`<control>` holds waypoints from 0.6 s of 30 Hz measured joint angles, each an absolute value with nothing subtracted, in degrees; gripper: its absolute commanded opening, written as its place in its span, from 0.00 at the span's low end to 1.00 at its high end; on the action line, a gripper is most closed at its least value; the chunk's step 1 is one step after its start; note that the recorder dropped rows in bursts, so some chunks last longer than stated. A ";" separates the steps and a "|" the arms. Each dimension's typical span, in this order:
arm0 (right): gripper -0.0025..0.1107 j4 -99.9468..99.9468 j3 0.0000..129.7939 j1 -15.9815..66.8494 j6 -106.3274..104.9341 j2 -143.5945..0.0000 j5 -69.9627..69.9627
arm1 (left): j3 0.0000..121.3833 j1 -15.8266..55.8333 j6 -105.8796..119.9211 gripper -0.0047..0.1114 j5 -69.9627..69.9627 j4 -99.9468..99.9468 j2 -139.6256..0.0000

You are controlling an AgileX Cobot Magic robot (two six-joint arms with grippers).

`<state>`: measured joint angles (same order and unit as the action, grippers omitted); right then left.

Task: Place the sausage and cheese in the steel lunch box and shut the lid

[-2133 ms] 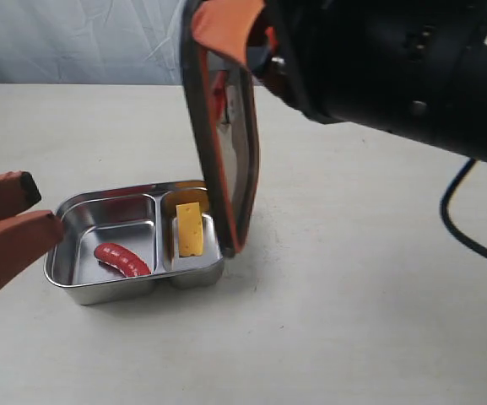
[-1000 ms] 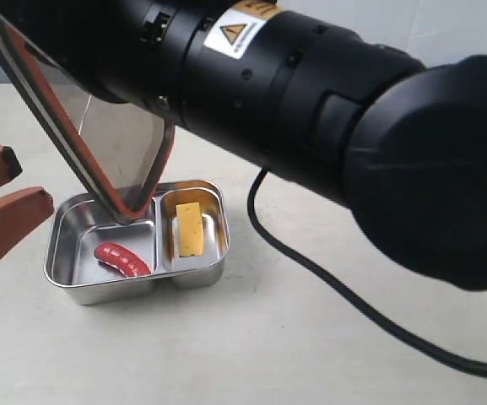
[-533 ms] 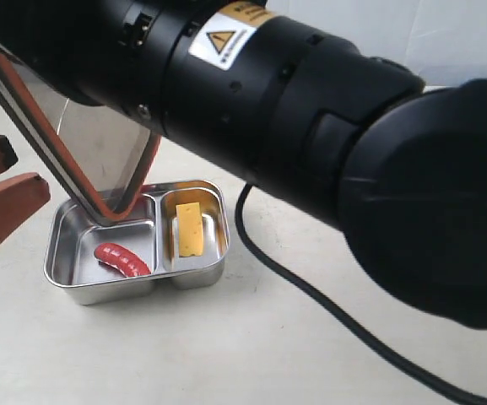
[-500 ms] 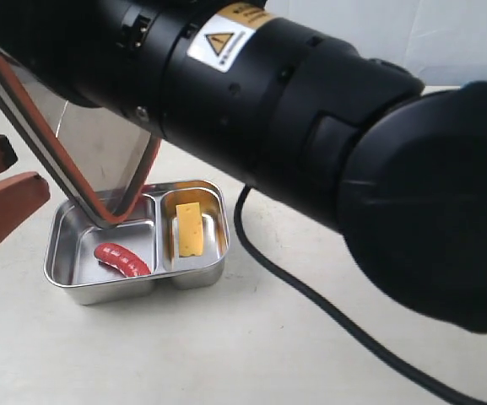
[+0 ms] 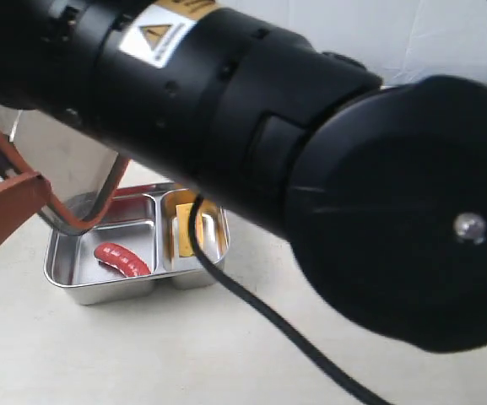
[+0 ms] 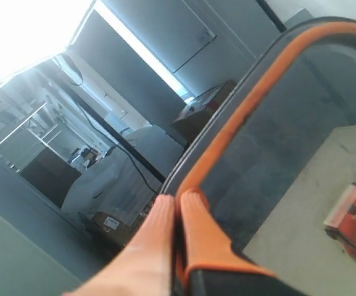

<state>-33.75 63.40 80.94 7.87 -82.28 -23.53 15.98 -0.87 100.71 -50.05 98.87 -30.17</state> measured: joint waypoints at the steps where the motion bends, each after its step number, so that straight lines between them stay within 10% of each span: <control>1: 0.01 -33.60 64.31 81.45 7.87 -82.84 -23.09 | 15.98 -0.87 100.88 0.43 -49.80 98.87 -30.29; 12: 0.01 -33.36 65.70 83.16 7.75 -85.02 -21.05 | 15.98 -0.87 100.94 0.05 -45.48 98.97 -30.64; 18: 0.01 -32.30 65.70 83.49 7.75 -84.72 -16.72 | 15.98 -1.11 102.70 0.04 -43.82 98.83 -30.76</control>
